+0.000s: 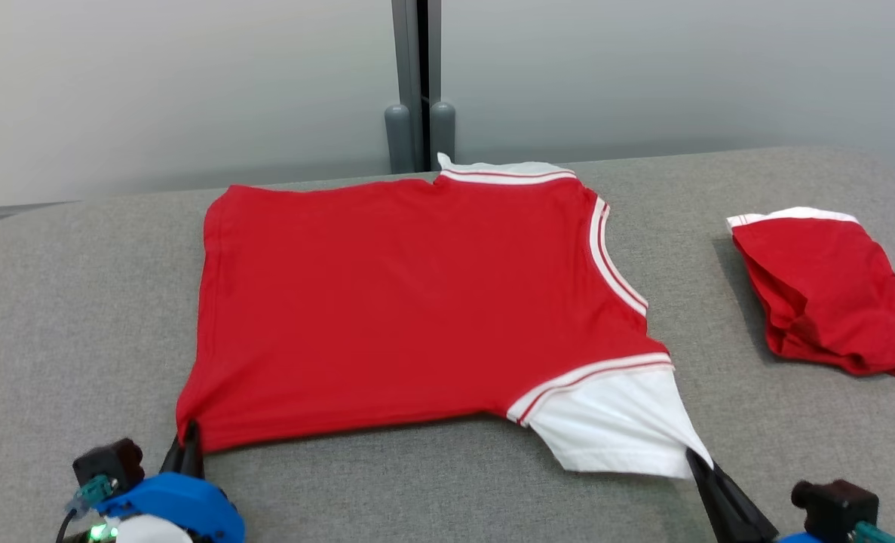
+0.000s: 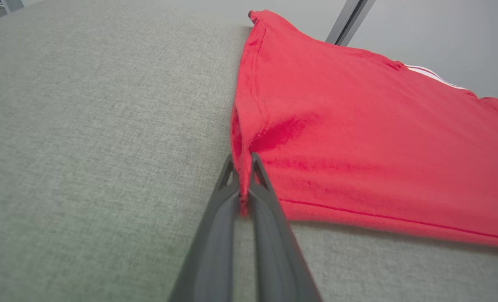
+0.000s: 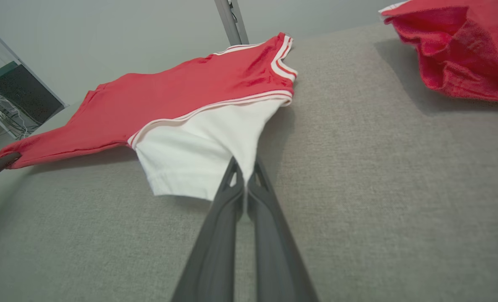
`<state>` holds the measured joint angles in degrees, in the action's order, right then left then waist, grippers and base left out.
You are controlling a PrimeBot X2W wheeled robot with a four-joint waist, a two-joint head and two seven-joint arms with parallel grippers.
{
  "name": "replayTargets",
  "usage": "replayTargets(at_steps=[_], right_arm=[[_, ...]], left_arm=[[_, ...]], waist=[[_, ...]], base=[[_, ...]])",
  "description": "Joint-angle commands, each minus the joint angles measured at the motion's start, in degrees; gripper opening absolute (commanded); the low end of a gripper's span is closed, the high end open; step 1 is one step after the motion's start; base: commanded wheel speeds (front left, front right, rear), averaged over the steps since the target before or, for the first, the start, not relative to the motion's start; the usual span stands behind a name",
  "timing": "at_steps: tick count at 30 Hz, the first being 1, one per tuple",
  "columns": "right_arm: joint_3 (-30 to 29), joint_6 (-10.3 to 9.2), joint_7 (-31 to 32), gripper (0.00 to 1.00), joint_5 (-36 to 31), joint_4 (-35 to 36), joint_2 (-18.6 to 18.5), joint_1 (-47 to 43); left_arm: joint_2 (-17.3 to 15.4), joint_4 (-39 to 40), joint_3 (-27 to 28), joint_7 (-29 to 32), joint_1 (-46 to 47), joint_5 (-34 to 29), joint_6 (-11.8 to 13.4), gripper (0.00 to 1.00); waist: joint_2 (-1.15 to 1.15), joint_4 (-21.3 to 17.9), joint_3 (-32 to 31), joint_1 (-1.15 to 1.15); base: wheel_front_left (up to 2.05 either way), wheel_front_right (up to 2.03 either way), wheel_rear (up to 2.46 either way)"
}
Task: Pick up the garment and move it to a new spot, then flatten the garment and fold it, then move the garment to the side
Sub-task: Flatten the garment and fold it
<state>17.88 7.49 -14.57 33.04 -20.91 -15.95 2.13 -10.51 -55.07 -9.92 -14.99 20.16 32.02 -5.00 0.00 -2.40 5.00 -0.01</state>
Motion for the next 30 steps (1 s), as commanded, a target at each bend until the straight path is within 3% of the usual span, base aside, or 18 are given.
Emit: replayTargets(at_steps=[1, 4, 9, 15, 22, 30], right_arm=[[-1.9, -0.01, 1.1, 0.0, -1.2, 2.9, 0.2, -3.6], [-6.7, -0.01, 5.5, 0.0, -3.8, 11.4, 1.8, -11.0], [-12.5, -0.01, 15.7, 0.0, -7.5, 24.9, 5.9, -21.0], [-16.1, 0.0, 22.8, 0.0, -9.6, 33.1, 9.2, -24.6], [-17.1, 0.0, 25.0, 0.0, -9.8, 32.9, 9.2, -17.7], [-15.1, 0.0, 23.0, 0.0, -7.7, 23.4, 5.0, -1.9]], left_arm=[[-0.7, 2.1, 0.4, -0.2, -2.7, -0.2, 0.8, 0.0], [-1.3, 8.6, 0.6, 0.8, -8.5, 0.1, 2.5, 0.0], [-3.1, 25.4, 0.5, 8.8, -19.5, 0.4, 7.8, 0.0], [-5.9, 47.2, 0.8, 20.3, -29.3, 0.6, 14.8, 0.0], [-8.1, 59.0, 0.4, 31.0, -28.5, 1.3, 18.6, 0.0], [-9.5, 58.8, 0.1, 40.1, -20.9, 4.9, 17.9, 0.0]], waist=[[0.0, -0.7, -1.1, 0.01], [0.0, -1.0, -2.3, 0.01], [0.0, -1.4, -3.5, 0.01], [0.0, -1.2, -3.3, 0.01], [0.0, -0.4, 0.3, 0.01], [0.0, 0.0, 5.9, 0.01]], base=[[0.0, 0.0, 0.0], [0.0, 0.0, 0.0], [0.0, 0.0, 0.0], [0.0, 0.0, 0.0], [0.0, 0.0, 0.0], [0.0, 0.0, 0.0]])
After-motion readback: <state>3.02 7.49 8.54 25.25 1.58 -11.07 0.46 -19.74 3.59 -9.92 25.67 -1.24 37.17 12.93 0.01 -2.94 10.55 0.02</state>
